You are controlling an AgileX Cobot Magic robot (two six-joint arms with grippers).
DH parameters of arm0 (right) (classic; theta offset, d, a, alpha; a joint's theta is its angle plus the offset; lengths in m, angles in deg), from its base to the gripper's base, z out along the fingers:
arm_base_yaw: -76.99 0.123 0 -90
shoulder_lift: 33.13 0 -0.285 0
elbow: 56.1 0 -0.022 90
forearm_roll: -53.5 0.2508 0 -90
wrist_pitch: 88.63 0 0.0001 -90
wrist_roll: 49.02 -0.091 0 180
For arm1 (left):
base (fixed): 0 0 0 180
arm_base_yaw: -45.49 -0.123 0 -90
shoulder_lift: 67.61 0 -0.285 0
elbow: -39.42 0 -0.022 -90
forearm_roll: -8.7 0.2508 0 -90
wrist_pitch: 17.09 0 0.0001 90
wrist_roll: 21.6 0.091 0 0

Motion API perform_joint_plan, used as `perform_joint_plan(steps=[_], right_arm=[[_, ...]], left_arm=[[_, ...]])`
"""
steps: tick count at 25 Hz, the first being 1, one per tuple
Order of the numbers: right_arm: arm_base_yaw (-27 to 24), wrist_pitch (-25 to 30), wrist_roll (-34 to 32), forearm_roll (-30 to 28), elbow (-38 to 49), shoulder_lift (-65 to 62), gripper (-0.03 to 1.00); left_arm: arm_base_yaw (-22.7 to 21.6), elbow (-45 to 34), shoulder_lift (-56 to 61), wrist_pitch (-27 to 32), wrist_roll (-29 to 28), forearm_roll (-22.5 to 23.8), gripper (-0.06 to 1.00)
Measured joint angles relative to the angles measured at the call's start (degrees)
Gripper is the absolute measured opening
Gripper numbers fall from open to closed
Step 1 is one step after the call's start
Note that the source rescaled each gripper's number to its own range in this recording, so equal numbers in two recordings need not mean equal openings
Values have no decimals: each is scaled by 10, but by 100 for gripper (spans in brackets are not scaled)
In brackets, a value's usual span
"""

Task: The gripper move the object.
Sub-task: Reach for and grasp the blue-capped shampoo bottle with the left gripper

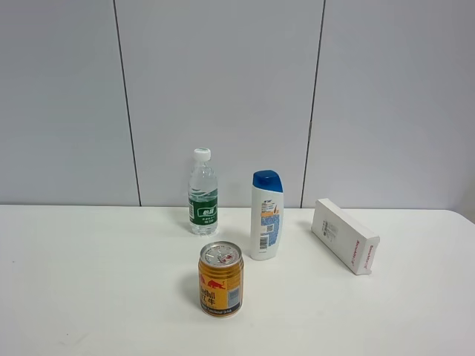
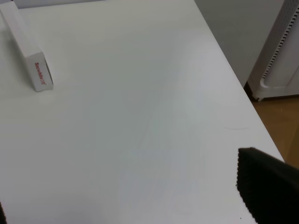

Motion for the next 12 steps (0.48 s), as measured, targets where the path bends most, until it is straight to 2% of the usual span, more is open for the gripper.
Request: perform_joint_plan(steps=[12], right_arm=[[0, 0, 0, 0, 0, 0, 100]], left_arm=[[0, 0, 0, 0, 0, 0, 100]])
